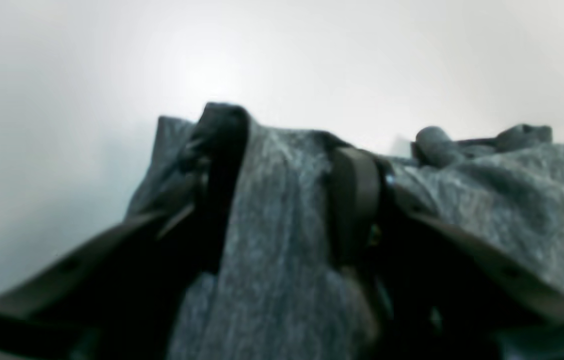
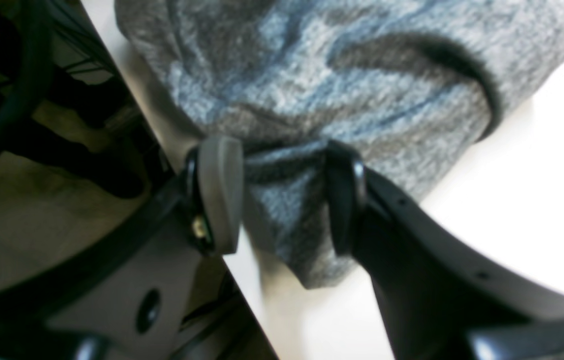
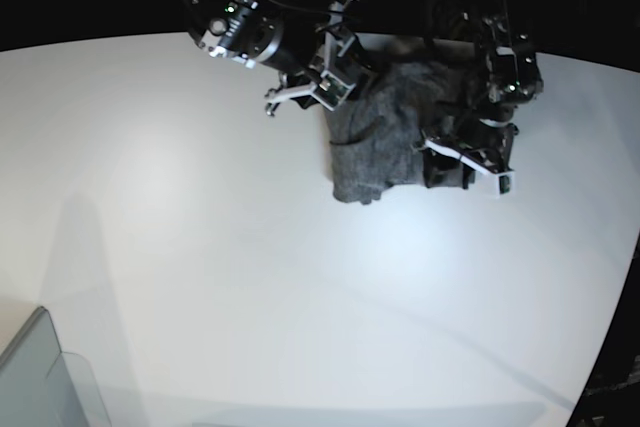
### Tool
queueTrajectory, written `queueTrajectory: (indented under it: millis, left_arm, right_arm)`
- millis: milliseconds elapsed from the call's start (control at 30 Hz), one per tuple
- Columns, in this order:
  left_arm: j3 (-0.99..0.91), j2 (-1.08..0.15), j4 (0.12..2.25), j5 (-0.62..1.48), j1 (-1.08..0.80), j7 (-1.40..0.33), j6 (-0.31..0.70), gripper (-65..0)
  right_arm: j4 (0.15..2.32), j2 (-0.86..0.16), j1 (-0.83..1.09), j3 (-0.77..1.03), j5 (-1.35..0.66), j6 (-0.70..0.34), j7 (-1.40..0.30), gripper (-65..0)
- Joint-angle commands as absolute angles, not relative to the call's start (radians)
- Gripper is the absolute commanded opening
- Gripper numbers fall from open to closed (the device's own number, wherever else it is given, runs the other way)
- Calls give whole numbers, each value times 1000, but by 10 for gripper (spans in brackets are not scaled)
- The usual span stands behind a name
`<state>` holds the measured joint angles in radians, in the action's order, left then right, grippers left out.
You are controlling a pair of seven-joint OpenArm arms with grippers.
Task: Layout the t-shirt on the table in an organized manner, then fold the t-shirt properly
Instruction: 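Grasp the bundle's edges with both grippers, then lift and pull the bundle with both grippers to straighten it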
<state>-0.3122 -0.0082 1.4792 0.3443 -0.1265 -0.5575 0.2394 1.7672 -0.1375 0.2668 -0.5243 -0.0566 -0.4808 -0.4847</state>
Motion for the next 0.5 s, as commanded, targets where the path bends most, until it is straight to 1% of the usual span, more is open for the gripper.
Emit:
queueTrajectory:
  millis: [0, 200, 233, 333, 467]
  left_arm:
    - [-315, -12, 1501, 355, -117, -541, 246, -417]
    - [-321, -13, 1504, 357, -114, -533, 246, -636]
    - [-321, -13, 1504, 357, -114, -533, 246, -650]
    - [-351, -8, 1560, 357, -124, -535, 246, -648]
    - [-446, 18, 1610, 415, -124, -539, 246, -650]
  right_arm:
    - [1784, -136, 263, -526, -65, -483, -456, -373]
    - [1758, -153, 240, -524, -65, -483, -456, -373]
    - [1748, -153, 234, -524, -65, -483, -456, -374]
    - [1727, -154, 225, -524, -67, -483, -456, -374]
    - [1713, -153, 222, -524, -65, -483, -456, -374]
